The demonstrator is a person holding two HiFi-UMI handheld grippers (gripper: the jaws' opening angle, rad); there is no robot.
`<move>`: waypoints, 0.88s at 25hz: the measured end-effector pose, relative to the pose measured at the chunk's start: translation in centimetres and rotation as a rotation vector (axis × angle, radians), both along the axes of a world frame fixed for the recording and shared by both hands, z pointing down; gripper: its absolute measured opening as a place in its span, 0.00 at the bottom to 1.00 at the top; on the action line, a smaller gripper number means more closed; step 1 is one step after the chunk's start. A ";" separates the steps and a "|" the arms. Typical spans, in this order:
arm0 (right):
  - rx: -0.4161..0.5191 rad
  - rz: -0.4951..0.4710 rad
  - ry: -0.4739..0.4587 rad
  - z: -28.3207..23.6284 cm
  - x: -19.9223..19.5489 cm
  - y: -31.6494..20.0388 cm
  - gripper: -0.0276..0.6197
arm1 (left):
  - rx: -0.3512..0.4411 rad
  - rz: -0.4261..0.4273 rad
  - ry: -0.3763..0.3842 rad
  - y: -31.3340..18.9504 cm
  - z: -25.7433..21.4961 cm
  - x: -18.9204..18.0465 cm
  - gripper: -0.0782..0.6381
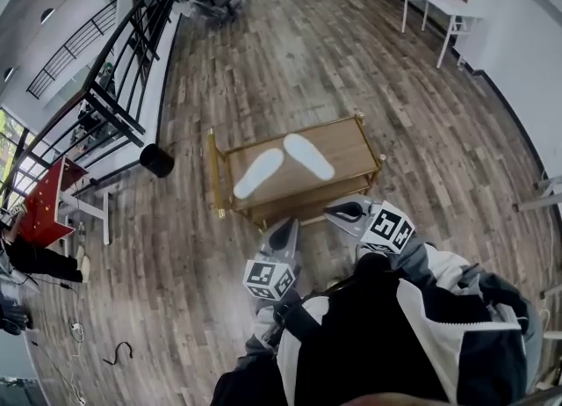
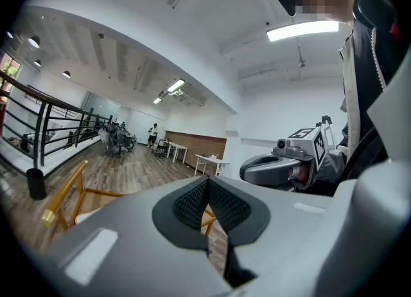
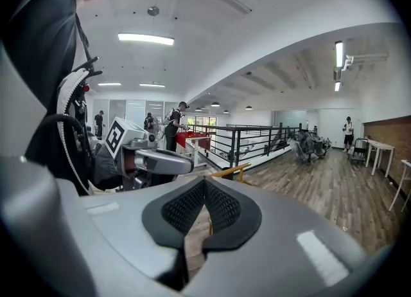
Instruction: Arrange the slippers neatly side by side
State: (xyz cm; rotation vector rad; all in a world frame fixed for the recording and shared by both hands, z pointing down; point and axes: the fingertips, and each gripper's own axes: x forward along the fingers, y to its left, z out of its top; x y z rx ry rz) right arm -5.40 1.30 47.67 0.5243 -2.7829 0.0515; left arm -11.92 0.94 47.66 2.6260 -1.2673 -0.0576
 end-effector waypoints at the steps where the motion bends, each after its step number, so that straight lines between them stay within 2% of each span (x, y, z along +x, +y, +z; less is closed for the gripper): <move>1: -0.003 -0.003 0.005 0.1 -0.2 -0.3 0.05 | -0.004 -0.008 0.003 -0.3 0.2 -0.4 0.13; 10: -0.046 -0.057 0.019 1.6 -1.5 -6.0 0.05 | -0.044 -0.062 0.014 -5.6 1.5 -1.8 0.13; 16: -0.052 -0.070 -0.017 1.5 -2.1 -13.5 0.05 | -0.050 -0.075 -0.022 -12.8 1.1 -2.3 0.13; 22: -0.037 -0.054 -0.053 0.3 -0.4 -20.6 0.05 | -0.017 -0.078 -0.077 -20.2 -0.7 -1.4 0.13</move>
